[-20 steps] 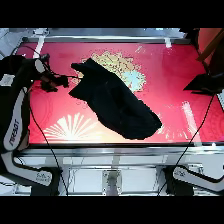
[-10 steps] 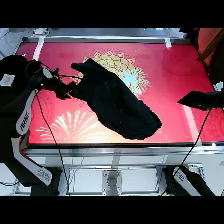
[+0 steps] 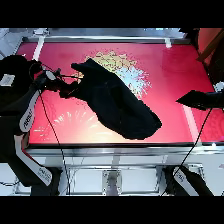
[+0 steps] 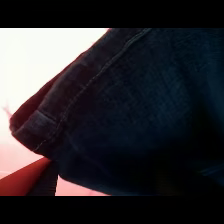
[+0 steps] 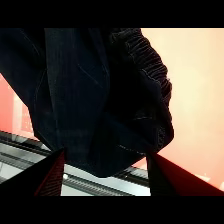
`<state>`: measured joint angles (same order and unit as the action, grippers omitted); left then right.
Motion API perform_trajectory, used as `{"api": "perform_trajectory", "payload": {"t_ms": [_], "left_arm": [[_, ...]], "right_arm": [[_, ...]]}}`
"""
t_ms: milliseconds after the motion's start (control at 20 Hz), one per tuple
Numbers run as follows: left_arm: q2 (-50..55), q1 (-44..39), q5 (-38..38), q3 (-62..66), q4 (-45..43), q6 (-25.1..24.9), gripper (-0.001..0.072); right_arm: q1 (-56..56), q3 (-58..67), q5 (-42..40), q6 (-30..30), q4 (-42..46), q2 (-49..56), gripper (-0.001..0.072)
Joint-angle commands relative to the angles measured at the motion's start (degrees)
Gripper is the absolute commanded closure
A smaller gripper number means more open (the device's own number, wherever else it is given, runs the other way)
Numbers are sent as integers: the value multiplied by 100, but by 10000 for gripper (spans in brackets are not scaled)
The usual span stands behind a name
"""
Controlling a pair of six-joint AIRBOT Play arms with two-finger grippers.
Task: Fold the clothes and pants, and hang the long-sleeved shirts on hangers.
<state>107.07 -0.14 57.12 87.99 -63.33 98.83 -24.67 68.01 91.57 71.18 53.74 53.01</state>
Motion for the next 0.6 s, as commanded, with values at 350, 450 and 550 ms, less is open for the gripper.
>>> {"api": "perform_trajectory", "payload": {"t_ms": [350,450,550], "left_arm": [[-166,33,-463,9,339,-389,693],[-455,142,-389,9,332,-706,693],[-791,299,-234,9,284,-787,694]], "right_arm": [[240,-463,-92,-46,55,-7,173],[595,-1362,-284,-179,127,-4,173],[861,-2363,-1047,-437,190,-2,172]]}}
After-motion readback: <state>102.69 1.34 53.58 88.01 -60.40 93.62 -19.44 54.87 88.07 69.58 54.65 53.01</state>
